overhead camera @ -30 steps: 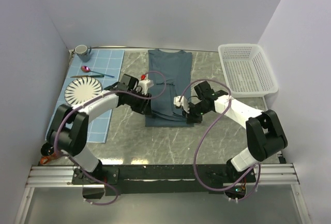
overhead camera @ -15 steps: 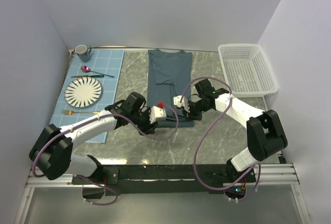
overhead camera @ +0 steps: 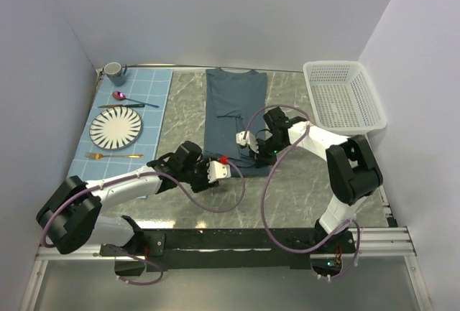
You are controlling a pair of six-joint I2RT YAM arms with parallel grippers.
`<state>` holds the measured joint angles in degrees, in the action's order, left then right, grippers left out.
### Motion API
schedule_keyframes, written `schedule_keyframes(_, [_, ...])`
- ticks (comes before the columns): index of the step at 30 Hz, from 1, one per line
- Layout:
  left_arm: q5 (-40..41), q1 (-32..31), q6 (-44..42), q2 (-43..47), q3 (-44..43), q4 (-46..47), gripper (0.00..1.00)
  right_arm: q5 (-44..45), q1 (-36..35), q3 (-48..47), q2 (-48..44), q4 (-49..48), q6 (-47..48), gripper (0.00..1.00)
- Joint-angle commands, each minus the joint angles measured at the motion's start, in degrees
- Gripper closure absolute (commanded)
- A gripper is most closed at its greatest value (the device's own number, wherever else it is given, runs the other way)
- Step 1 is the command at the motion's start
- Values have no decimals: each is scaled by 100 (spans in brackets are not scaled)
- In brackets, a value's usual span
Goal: Roll the t-shirts
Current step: Roll the T-shirt to the center of the board.
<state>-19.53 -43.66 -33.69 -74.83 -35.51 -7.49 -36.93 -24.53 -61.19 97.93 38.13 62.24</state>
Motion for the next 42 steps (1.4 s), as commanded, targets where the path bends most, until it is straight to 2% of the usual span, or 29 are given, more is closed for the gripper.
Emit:
schedule_keyframes(1, [142,-11,-129,170,44,450,49,142,89,-490,165,-288,-589,96])
schedule_keyframes(8, [213,-11,-374,276,140,625,48,107,318,-737,165,-508,-1091,96])
schedule_keyframes(10, [291,-2,-454,153,114,661,48,11,396,-693,60,-369,-969,93])
schedule_keyframes(14, [257,42,-804,39,140,704,47,-183,414,156,-774,-358,-109,78])
schedule_keyframes(15, [291,33,-840,38,193,705,47,-218,414,334,-941,-411,-28,68])
schedule_keyframes(18, [432,42,-981,-93,316,1003,47,-280,406,888,-1469,-587,165,54])
schedule_keyframes(24, [344,51,-1122,-269,369,1100,47,-315,353,1828,-2295,-1175,534,45])
schedule_keyframes(31, [582,42,-1324,-577,430,1346,47,-69,19,2962,-2928,-2579,1510,39])
schedule_keyframes(34, [582,42,-1394,-612,536,1460,48,45,-60,3288,-2877,-2924,1844,34])
schedule_keyframes(42, [758,7,-1386,-884,589,1680,48,414,-210,3482,-2604,-3575,2064,33])
